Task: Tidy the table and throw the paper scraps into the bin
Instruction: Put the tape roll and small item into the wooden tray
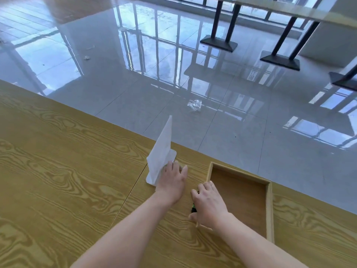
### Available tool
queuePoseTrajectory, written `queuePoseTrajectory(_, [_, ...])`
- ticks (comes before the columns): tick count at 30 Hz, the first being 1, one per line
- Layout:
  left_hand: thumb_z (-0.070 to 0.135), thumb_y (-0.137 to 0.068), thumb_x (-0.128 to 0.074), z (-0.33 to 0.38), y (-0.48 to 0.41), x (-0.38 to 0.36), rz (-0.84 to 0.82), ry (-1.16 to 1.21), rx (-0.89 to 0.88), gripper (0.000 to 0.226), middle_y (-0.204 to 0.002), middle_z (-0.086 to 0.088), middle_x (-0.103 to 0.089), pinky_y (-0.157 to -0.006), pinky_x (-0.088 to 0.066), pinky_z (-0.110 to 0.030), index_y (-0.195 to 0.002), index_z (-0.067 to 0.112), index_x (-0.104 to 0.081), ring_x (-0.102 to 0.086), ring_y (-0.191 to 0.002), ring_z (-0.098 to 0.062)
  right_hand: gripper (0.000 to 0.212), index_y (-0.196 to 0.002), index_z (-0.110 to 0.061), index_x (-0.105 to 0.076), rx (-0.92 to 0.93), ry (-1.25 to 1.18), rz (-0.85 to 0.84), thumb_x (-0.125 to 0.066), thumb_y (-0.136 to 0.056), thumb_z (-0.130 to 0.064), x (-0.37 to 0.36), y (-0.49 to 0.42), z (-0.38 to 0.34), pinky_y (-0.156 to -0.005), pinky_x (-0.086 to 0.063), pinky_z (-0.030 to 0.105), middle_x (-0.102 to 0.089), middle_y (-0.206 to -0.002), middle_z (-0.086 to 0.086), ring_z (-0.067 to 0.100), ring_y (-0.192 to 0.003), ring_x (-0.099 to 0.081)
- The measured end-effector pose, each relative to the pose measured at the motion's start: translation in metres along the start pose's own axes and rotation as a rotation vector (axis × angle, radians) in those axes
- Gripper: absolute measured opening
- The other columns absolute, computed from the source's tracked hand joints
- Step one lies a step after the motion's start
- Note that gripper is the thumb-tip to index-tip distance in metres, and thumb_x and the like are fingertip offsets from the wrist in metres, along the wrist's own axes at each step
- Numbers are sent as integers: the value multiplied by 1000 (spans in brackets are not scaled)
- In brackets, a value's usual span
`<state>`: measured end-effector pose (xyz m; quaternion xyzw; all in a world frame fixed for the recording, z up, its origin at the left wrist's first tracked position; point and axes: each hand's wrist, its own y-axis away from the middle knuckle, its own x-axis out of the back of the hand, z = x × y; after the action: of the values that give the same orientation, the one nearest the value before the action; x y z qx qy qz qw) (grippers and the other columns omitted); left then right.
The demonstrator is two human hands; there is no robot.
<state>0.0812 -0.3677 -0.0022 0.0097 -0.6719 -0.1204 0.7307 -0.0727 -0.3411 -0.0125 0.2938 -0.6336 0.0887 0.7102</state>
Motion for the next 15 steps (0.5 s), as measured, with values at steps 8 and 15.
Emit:
queuePoseTrajectory(8, [11,-87,-63,-5,-34,-11,-214,-145,81,59,-141,-30,-33,-103,-37,-43,-138,17,-34,-36,-127,-40,45,-104,-11,-60,9,-51,30,-70,-78,-46,-6,-6,8,-122,-9,54,-57,-114,14,34,-119,-45])
queuePoseTrajectory(15, [37,-77,-72,-5,-37,-17,-129,-38,38,68,-122,-15,-49,-93,-40,-37,-136,24,-40,-46,-112,-30,33,-93,-9,-60,64,-167,116,-63,-75,-36,-10,-1,10,-124,-9,47,-55,-102,9,29,-102,-52])
